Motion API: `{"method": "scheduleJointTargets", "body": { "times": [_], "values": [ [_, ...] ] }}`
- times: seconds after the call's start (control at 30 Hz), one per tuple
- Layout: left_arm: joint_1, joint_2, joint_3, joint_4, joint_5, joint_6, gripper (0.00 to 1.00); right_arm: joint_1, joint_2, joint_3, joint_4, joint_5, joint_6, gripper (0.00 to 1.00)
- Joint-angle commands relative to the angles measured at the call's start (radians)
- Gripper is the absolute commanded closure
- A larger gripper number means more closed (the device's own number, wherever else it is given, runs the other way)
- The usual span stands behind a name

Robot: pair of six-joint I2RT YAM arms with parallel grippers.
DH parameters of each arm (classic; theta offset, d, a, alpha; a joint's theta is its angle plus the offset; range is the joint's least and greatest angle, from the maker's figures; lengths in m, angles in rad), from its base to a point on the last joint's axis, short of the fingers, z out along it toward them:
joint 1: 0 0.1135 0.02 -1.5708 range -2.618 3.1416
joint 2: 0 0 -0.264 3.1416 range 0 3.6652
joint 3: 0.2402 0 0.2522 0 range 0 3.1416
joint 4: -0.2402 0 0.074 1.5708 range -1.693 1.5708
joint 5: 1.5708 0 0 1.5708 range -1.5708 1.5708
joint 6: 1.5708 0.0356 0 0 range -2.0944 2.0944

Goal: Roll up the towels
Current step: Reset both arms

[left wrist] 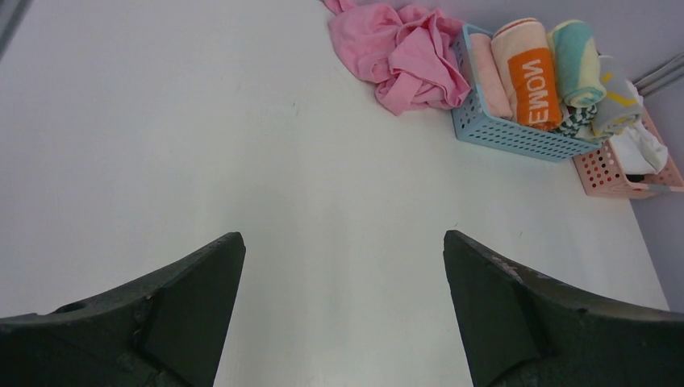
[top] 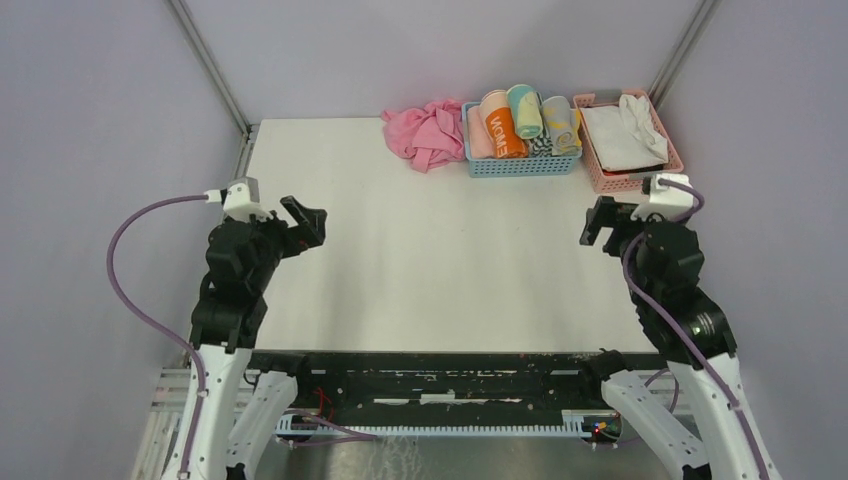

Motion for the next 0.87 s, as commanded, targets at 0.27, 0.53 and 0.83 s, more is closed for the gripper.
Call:
{"method": "scheduleJointTargets", "body": {
  "times": [0.27, 0.53, 0.83],
  "values": [
    [-0.001, -0.252, -0.148, 0.026, -0.121, 0.058, 0.01, -0.001, -0.243, -0.219, -0.033, 0.027, 0.064, 0.0],
    [-0.014, -0.23, -0.149, 0.022, -0.122, 0.056, 0.01, -0.002, -0.222, -0.214, -0.043, 0.031, 0.069, 0.0],
    [-0.03, -0.226, -0.141, 0.012, -0.126, 0.049, 0.01, -0.001, -0.212, -0.21, -0.044, 0.03, 0.063, 0.0]
  ]
}}
